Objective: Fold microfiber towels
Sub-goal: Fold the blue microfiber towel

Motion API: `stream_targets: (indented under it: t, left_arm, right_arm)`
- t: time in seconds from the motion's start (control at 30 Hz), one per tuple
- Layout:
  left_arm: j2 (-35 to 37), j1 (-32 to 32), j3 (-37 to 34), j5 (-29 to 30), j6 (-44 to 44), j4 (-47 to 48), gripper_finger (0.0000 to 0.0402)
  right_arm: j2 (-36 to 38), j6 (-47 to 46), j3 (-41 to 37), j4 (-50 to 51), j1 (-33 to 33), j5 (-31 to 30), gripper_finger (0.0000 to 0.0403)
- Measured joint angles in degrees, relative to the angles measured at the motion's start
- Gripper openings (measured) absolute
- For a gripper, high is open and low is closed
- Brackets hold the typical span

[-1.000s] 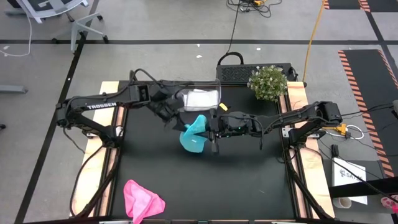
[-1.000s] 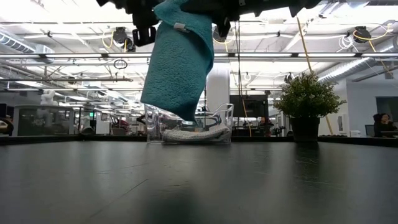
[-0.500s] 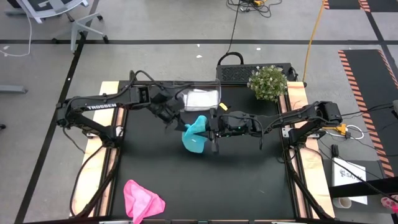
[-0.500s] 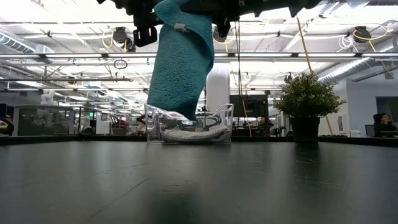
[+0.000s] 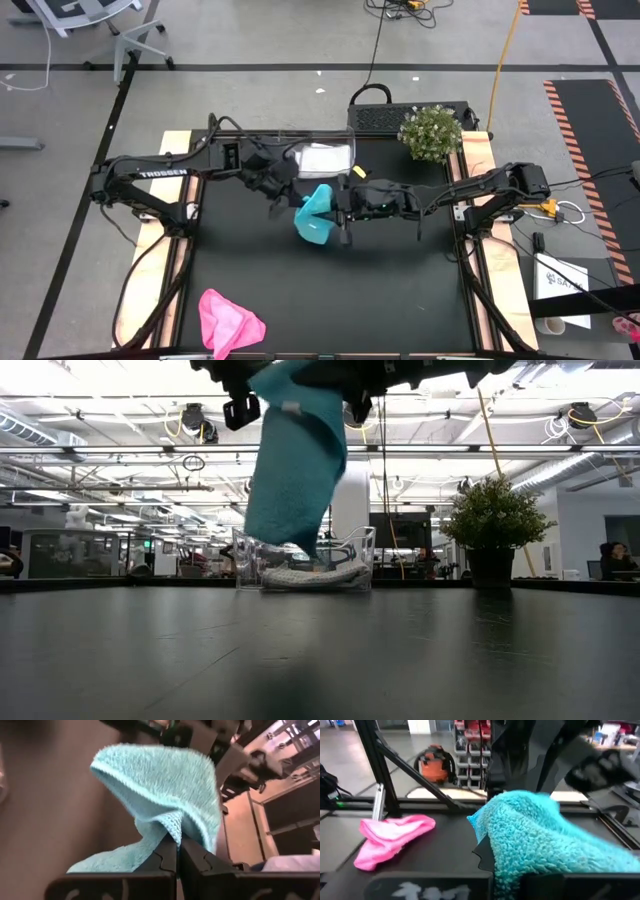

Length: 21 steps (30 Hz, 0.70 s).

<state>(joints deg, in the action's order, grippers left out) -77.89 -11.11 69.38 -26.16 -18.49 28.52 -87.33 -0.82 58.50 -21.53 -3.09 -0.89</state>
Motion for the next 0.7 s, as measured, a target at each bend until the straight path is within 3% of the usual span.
stream_targets:
  t: [0.5,0.7]
  left_arm:
    - [0.00,3.11,0.00,12.22,0.05,-3.20,0.0002]
    - [0.00,4.13,0.00,14.51,-0.16,-2.73,0.0001]
  right_arm:
    - [0.04,-1.74,0.00,5.22,0.13,-6.63,0.0010]
    - [0.74,-5.92,0.00,7.61,0.13,-6.83,0.0048]
